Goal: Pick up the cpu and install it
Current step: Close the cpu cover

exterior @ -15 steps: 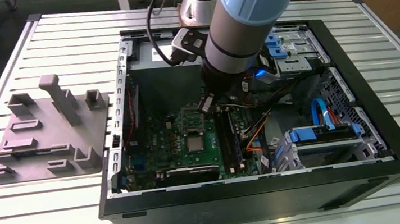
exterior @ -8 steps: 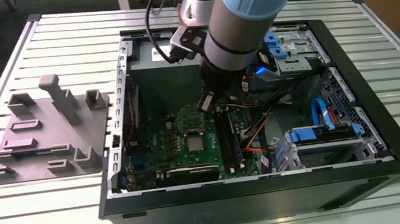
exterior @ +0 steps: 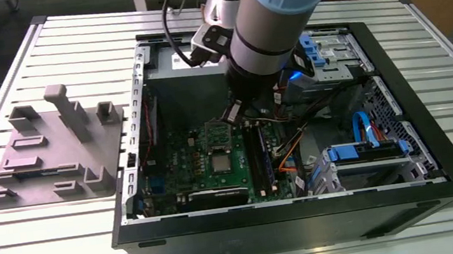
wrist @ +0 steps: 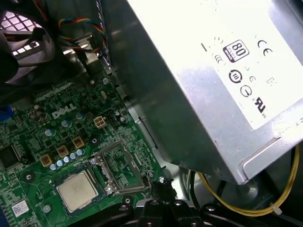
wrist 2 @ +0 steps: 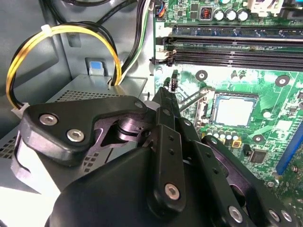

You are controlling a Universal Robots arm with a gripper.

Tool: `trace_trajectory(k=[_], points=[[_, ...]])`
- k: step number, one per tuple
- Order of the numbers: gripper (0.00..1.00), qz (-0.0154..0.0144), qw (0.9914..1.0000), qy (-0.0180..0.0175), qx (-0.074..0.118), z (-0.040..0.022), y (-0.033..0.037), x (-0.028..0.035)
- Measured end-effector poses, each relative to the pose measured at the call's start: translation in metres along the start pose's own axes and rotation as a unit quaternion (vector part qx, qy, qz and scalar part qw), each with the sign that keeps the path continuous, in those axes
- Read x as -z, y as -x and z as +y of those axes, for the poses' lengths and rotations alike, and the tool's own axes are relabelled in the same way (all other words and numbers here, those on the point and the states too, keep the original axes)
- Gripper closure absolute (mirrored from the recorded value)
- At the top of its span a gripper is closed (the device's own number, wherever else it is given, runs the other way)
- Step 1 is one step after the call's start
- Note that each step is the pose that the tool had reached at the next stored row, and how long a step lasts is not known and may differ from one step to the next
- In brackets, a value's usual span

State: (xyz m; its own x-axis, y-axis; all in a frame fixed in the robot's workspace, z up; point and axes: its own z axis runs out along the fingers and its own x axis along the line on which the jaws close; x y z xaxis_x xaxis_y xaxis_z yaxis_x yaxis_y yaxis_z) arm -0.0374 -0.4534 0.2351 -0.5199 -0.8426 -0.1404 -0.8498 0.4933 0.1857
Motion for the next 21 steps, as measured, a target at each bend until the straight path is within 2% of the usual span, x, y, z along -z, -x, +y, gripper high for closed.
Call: trace_trajectory(k=[7,14,21], points=[[0.90,0.0003,1.00000,0.0002,0.001,0.0025,-0.0001,0.0053],[0.90,0.0010,0.99999,0.0006,0.004,0.0053,-0.0018,0.0058],[0.90,0.0017,0.99998,0.0005,0.006,0.0043,-0.0037,0.0062]])
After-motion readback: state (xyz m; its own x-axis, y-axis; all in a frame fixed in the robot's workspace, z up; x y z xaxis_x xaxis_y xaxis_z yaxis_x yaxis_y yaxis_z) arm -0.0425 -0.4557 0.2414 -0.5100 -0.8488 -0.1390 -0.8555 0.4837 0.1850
